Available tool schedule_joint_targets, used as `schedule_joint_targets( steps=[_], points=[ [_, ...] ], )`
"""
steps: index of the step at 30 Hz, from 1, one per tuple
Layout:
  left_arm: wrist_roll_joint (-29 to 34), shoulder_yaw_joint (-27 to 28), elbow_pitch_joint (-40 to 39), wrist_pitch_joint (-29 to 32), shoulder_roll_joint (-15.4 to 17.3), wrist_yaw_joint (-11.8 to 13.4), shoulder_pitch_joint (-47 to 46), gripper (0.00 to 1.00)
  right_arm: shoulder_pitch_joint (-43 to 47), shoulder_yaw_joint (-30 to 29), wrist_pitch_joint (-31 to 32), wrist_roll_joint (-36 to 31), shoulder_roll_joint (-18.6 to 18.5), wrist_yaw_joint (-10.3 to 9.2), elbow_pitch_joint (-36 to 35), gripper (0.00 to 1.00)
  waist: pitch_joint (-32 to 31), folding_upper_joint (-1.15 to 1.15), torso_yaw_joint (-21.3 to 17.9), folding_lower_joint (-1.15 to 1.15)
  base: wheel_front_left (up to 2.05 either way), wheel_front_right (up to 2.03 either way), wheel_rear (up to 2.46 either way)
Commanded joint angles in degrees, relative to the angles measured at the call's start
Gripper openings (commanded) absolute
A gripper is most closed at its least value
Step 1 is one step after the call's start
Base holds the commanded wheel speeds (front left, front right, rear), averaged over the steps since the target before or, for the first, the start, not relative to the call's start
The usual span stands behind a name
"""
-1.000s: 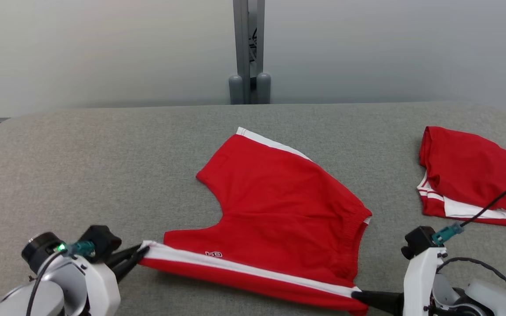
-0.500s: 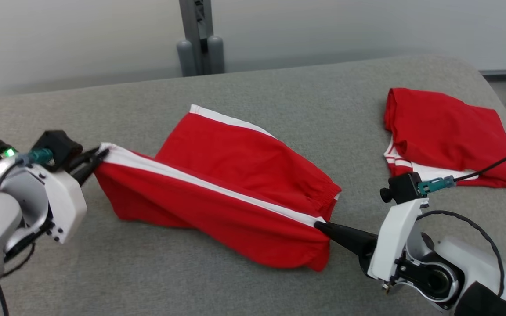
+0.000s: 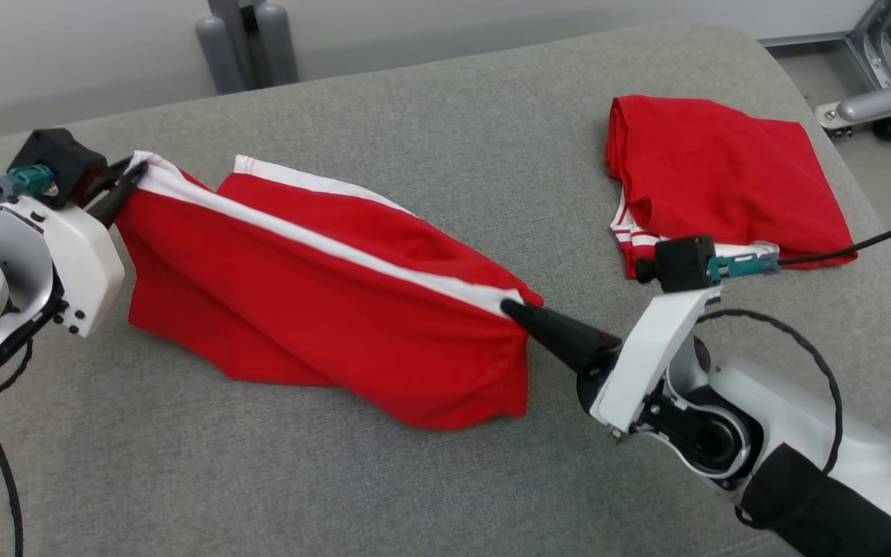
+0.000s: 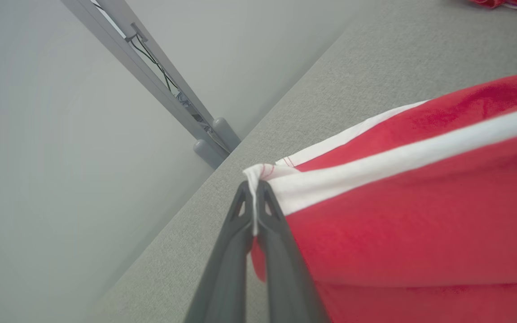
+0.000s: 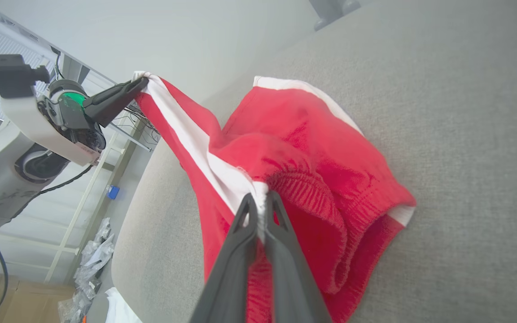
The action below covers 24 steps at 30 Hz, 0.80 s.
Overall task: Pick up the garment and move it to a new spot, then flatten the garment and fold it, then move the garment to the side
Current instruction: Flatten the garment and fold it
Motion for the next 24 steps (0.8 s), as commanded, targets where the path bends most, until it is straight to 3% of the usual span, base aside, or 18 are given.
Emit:
schedule_joint_targets(
  steps=[1, 10, 24],
  points=[
    [0.5, 0.3, 1.3, -0.7, -0.4, 0.3, -1.1, 0.00, -1.1, -0.4, -1.3, -0.1, 0.4, 0.01, 0.5, 0.00, 0.8, 0.00, -0.8, 0.00, 0.00, 0.00, 0.00],
    [-0.1, 1.5, 9.1, -2.4, -3.9, 1.5, -4.4, 0.00, -4.3, -0.3, -5.4, -1.3, 3.7, 0.01, 5.9, 0.00, 3.7, 0.00, -1.9, 0.00, 0.00, 0.00, 0.00],
    [0.9, -0.4, 22.4, -4.5, -9.6, 0.2, -10.3, 0.00, -9.4, 0.4, -9.0, -1.2, 9.8, 0.01, 14.4, 0.00, 10.0, 0.00, -3.9, 0.00, 0.00, 0.00, 0.00]
  ],
)
